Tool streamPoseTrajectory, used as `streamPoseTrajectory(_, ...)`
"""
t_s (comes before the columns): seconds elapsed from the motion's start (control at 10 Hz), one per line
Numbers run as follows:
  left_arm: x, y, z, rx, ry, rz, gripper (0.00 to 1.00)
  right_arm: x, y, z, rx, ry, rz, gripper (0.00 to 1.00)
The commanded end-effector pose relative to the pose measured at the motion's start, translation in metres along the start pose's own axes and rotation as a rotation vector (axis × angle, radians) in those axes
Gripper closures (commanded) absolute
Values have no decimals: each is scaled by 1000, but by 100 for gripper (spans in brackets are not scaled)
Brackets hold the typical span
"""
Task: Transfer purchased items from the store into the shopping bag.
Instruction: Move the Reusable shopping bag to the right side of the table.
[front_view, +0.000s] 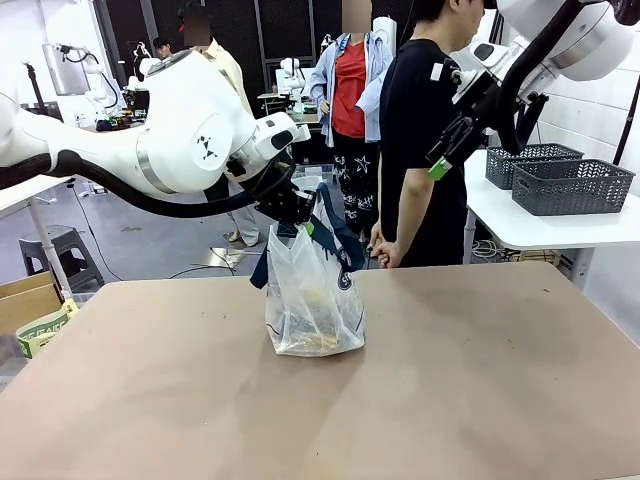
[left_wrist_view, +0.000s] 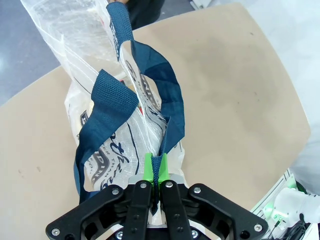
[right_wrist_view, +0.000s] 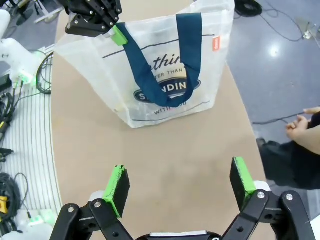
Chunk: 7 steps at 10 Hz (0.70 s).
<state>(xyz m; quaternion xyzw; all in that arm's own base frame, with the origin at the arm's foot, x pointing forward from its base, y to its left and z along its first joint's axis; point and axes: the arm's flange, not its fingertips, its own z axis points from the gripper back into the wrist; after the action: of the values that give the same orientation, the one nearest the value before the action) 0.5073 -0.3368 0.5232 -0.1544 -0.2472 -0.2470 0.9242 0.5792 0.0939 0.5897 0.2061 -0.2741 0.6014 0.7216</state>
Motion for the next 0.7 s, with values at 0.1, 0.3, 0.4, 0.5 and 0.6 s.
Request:
streamPoseTrajectory(0.1, 31, 5, 18, 77, 67, 17, 100, -4, 4, -1, 1, 21, 6, 0)
streamPoseTrajectory(0.3, 49, 13, 47, 114, 84, -2, 100, -4, 4, -1, 1, 21, 6, 0)
streamPoseTrajectory(0.4, 54, 19, 62, 155, 89, -17, 100, -4, 4, -1, 1, 21, 6, 0)
streamPoseTrajectory(0.5, 56, 28, 78, 199, 90, -25, 100, -4, 4, -1, 1, 21, 6, 0)
streamPoseTrajectory(0.6, 53, 39, 96, 229, 99, -34, 100, -4, 4, -1, 1, 21, 6, 0)
